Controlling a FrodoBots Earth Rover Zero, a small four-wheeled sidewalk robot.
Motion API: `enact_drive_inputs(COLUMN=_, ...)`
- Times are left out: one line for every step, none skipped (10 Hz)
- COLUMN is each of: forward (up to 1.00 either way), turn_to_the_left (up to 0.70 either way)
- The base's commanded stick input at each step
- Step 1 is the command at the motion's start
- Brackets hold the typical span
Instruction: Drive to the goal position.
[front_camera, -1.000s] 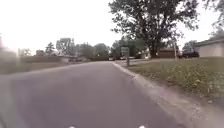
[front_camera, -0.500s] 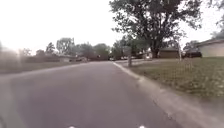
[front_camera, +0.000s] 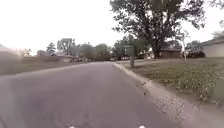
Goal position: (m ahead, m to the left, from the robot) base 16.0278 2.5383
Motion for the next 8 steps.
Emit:
enact_drive_inputs(forward=1.0, turn_to_the_left=0.0)
enact_drive_inputs(forward=1.0, turn_to_the_left=0.0)
enact_drive_inputs(forward=1.0, turn_to_the_left=0.03)
enact_drive_inputs(forward=1.0, turn_to_the_left=0.3)
enact_drive_inputs(forward=1.0, turn_to_the_left=0.4)
enact_drive_inputs(forward=1.0, turn_to_the_left=0.4)
enact_drive_inputs(forward=1.0, turn_to_the_left=0.37)
enact_drive_inputs(forward=1.0, turn_to_the_left=0.27)
